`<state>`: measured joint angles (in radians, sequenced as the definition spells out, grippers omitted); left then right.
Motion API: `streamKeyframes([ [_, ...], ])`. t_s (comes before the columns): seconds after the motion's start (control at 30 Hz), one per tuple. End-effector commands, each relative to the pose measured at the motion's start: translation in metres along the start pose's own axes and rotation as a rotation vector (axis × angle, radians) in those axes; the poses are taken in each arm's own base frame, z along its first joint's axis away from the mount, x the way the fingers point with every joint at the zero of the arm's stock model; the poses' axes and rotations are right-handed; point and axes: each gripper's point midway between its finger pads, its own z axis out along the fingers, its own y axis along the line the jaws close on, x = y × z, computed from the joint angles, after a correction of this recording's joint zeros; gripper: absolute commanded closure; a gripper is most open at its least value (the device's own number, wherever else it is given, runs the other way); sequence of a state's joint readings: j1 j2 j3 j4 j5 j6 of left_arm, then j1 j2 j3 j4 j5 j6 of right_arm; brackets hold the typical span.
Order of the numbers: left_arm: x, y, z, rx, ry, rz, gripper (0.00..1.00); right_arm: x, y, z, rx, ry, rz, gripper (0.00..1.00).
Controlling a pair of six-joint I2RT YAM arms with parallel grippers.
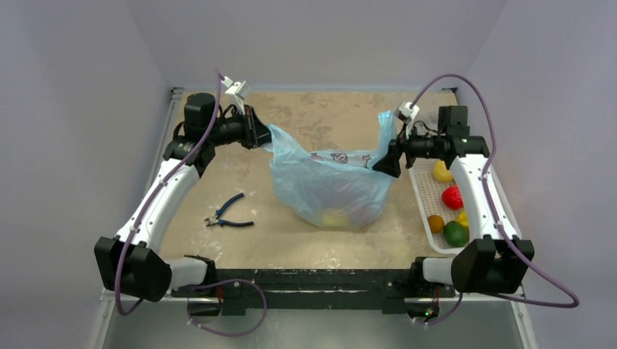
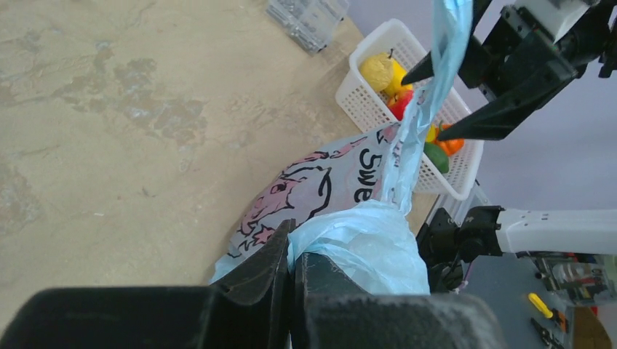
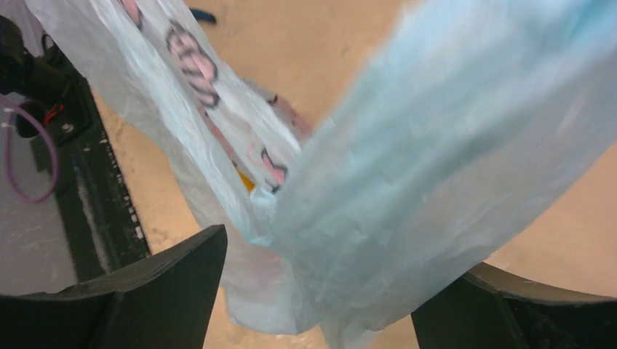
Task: Place the fake fruits into the plastic bag and tie a complex knot
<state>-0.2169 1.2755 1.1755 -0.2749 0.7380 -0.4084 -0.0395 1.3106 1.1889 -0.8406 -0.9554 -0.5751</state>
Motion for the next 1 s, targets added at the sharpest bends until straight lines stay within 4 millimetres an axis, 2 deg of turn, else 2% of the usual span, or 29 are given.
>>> streamKeyframes([
  [0.0,-0.022,-0.036,-0.011,0.091,-0.04,0.092,1.0,-0.101,0.025,-0.044,0.081,-0.236,-0.182,0.05],
  [0.1,-0.021,-0.036,-0.012,0.091,-0.038,0.111,1.0,-0.144,0.041,-0.067,0.117,-0.342,-0.22,0.01],
  [0.2,-0.023,-0.039,-0.012,0.103,-0.045,0.143,1.0,-0.184,0.063,-0.076,0.041,-0.421,-0.229,0.01],
  [0.27,-0.026,-0.044,-0.014,0.126,-0.055,0.181,1.0,-0.201,0.086,-0.062,-0.04,-0.436,-0.229,0.01],
  [0.33,-0.031,-0.05,-0.016,0.148,-0.066,0.231,1.0,-0.209,0.113,-0.04,-0.131,-0.434,-0.252,0.01],
  [0.47,-0.046,-0.066,-0.023,0.19,-0.107,0.38,1.0,-0.206,0.152,0.014,-0.293,-0.388,-0.239,0.01],
  [0.6,-0.052,-0.085,-0.032,0.268,-0.124,0.538,1.0,-0.193,0.17,0.064,-0.363,-0.332,-0.336,0.01],
  [0.73,-0.052,-0.092,-0.035,0.305,-0.142,0.606,1.0,-0.174,0.184,0.107,-0.43,-0.286,-0.371,0.01],
  [0.87,-0.05,-0.101,-0.037,0.346,-0.157,0.653,1.0,-0.15,0.183,0.141,-0.451,-0.247,-0.366,0.04],
  [0.93,-0.05,-0.103,-0.038,0.349,-0.169,0.686,1.0,-0.133,0.175,0.152,-0.441,-0.219,-0.37,0.12],
  [0.97,-0.051,-0.103,-0.038,0.347,-0.175,0.706,1.0,-0.123,0.172,0.156,-0.436,-0.197,-0.37,0.2],
])
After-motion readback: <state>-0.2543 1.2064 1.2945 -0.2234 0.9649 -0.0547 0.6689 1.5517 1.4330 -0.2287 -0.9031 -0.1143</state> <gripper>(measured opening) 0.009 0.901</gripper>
